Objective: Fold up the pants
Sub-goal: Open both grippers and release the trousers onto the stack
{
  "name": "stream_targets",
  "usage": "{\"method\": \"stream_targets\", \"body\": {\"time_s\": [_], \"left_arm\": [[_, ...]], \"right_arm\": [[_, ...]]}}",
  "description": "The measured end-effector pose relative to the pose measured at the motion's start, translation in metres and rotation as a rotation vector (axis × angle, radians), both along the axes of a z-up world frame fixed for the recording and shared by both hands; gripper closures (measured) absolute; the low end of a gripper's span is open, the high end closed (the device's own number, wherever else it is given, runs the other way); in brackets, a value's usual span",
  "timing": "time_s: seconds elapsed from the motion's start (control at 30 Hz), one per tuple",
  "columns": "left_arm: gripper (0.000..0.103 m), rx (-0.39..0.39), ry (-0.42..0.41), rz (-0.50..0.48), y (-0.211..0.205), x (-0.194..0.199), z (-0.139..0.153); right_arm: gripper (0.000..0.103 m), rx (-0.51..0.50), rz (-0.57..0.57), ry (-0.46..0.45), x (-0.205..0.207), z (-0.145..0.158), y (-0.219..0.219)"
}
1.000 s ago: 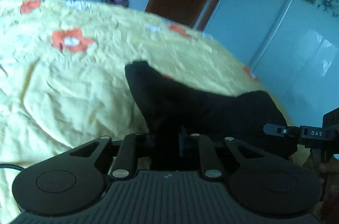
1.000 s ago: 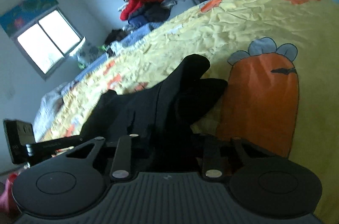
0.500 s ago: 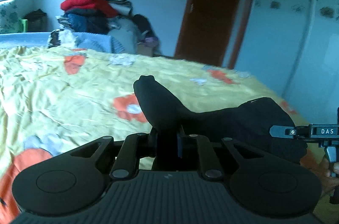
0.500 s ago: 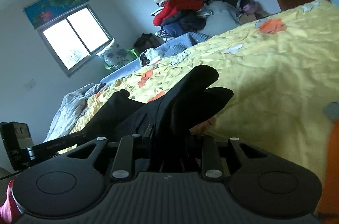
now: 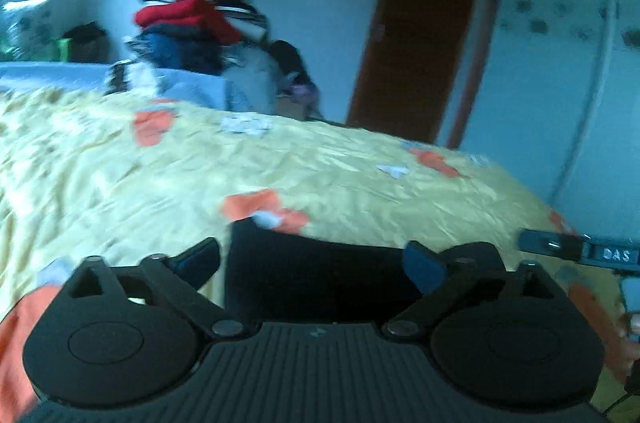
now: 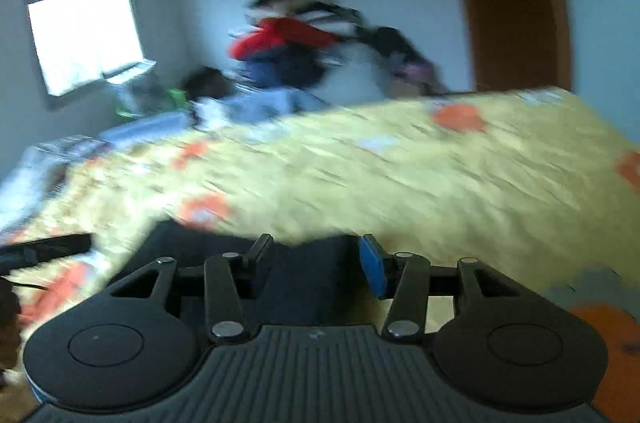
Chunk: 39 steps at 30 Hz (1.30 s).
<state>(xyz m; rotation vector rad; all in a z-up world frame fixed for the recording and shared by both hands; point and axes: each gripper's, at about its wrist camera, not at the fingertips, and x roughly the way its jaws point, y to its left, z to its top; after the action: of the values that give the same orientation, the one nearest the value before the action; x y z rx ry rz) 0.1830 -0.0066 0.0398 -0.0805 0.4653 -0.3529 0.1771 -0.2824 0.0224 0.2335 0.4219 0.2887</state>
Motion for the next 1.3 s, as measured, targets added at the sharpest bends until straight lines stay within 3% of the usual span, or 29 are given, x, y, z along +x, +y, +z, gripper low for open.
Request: {"method": "stream_targets", "body": {"time_s": [0.07, 0.13, 0.2, 0.23, 0.3, 0.37, 0.47, 0.53, 0.6, 0.63, 0.77, 0.83, 0.93, 1.0, 1.3], "left_arm": [[0.000, 0.093, 0.055, 0.002, -0.021, 0.017, -0.010], [0.003, 0.173, 0.186, 0.008, -0.034, 0.038, -0.028], [0.003, 0.198, 0.252, 0.000, -0.035, 0.045, -0.044], [0.000, 0.219, 0.237, 0.010, -0.033, 0.041, -0.049], [0.001, 0.227, 0.200, 0.039, -0.027, 0.033, -0.048], [0.001, 0.176, 0.196, 0.075, -0.020, 0.025, -0.041], [0.000, 0.083, 0.182, 0.094, -0.014, 0.014, -0.036], [0.000, 0.140, 0.208, 0.085, -0.024, 0.014, -0.045], [0.000, 0.207, 0.204, 0.082, -0.031, 0.013, -0.057], [0.000, 0.192, 0.171, 0.084, -0.029, 0.008, -0.059], [0.000, 0.191, 0.172, 0.109, -0.025, 0.001, -0.054], [0.000, 0.189, 0.171, 0.113, -0.024, -0.005, -0.052], [0.000, 0.190, 0.187, 0.120, -0.026, -0.012, -0.056], [0.000, 0.186, 0.185, 0.130, -0.026, -0.015, -0.059], [0.000, 0.157, 0.157, 0.150, -0.024, -0.022, -0.064]], "right_arm": [[0.056, -0.039, 0.070, 0.026, 0.018, -0.003, 0.019], [0.057, -0.112, 0.086, 0.098, 0.034, -0.017, 0.034], [0.057, -0.224, 0.068, 0.150, 0.041, -0.036, 0.042], [0.057, -0.276, 0.071, 0.136, 0.037, -0.042, 0.044], [0.057, -0.287, 0.057, 0.132, 0.026, -0.041, 0.043], [0.056, -0.298, 0.019, 0.104, 0.013, -0.030, 0.044], [0.054, -0.250, 0.053, 0.068, -0.004, -0.021, 0.046], [0.047, -0.255, 0.100, 0.117, -0.003, -0.034, 0.053], [0.047, -0.309, 0.095, 0.115, -0.003, -0.045, 0.058], [0.047, -0.300, 0.090, 0.108, -0.004, -0.046, 0.056], [0.046, -0.280, 0.030, 0.102, -0.022, -0.029, 0.060], [0.040, -0.255, 0.052, 0.097, -0.032, -0.027, 0.064], [0.033, -0.283, 0.070, 0.141, -0.037, -0.042, 0.072], [0.029, -0.291, 0.064, 0.116, -0.036, -0.051, 0.073], [0.026, -0.293, 0.022, 0.108, -0.038, -0.054, 0.081]]}}
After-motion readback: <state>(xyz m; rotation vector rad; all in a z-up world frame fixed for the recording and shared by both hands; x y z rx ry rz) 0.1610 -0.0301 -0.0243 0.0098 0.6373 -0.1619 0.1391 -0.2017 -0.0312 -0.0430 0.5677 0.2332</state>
